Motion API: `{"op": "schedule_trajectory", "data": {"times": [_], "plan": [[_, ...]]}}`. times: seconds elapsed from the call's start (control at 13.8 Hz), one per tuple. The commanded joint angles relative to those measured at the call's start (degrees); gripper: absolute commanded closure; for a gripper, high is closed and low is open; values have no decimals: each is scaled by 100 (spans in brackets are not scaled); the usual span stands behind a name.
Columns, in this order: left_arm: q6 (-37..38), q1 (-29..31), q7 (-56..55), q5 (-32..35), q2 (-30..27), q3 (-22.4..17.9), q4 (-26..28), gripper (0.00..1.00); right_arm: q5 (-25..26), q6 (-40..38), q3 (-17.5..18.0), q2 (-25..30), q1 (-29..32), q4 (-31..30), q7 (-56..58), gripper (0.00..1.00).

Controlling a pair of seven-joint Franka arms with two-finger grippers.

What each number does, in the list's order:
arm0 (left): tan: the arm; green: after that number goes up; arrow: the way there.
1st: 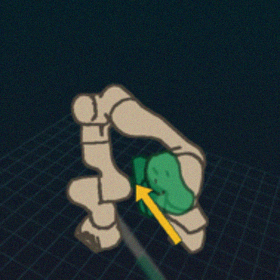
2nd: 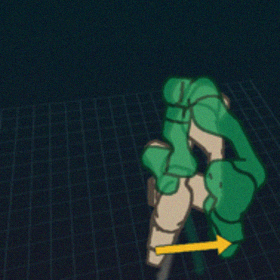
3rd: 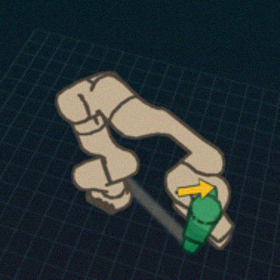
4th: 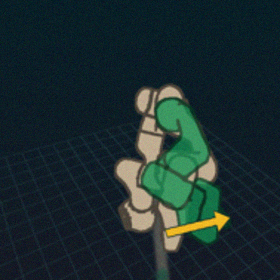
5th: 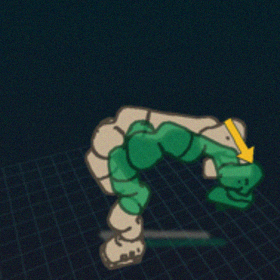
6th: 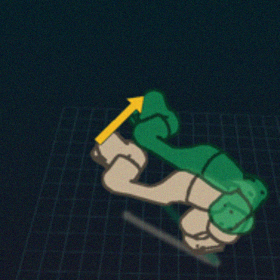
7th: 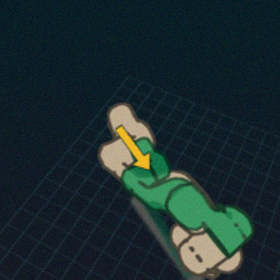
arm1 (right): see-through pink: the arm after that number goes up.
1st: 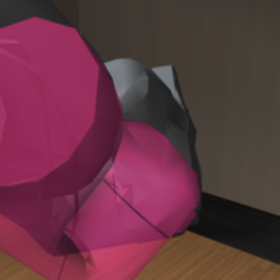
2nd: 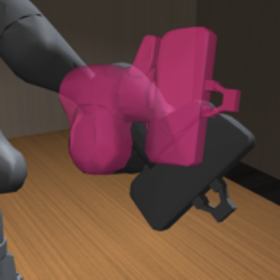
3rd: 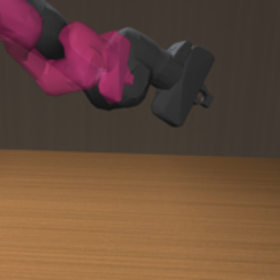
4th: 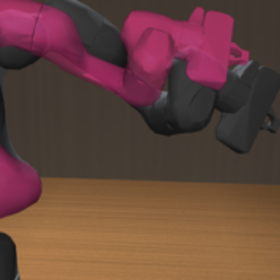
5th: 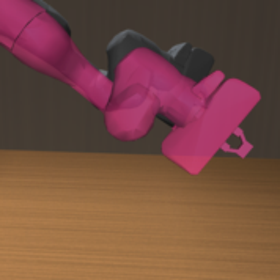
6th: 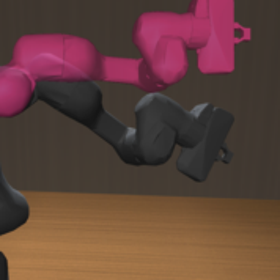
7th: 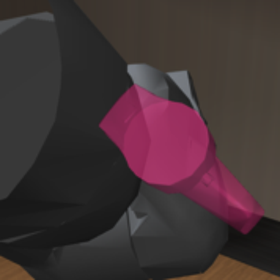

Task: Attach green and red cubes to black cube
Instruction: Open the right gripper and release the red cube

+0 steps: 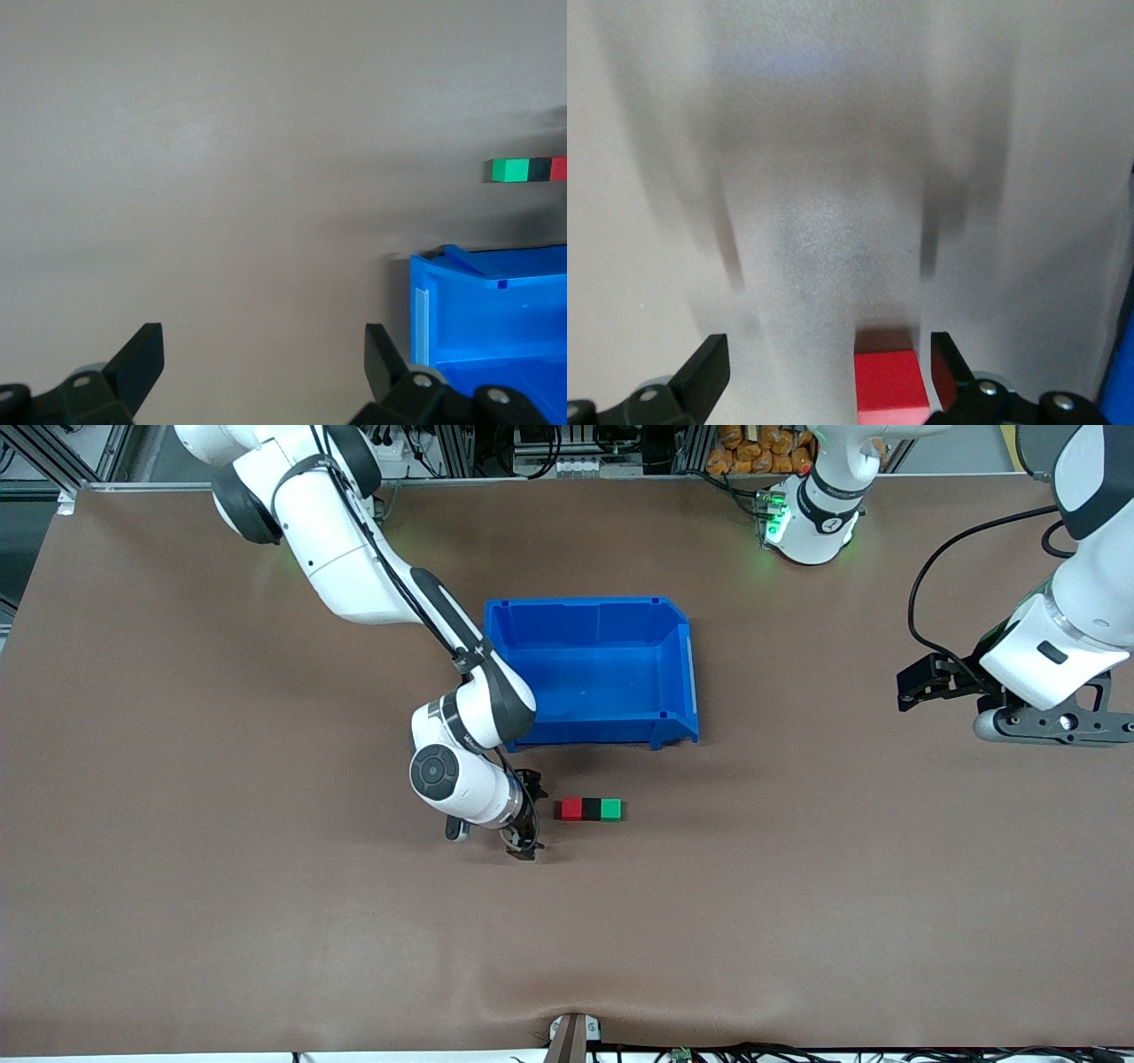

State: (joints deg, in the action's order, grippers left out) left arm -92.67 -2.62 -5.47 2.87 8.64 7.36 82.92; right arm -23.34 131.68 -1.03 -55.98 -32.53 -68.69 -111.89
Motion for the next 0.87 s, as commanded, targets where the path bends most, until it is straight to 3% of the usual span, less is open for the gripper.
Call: {"op": "schedule_trajectory", "data": {"times": [0.0,0.8], "plan": [[-14,51,72,38,-20,11,-39,0,119,-212,50,52,107,83,140,0],[-23,95,81,73,-29,-15,-48,0,418,-239,68,175,432,127,597,0]]}}
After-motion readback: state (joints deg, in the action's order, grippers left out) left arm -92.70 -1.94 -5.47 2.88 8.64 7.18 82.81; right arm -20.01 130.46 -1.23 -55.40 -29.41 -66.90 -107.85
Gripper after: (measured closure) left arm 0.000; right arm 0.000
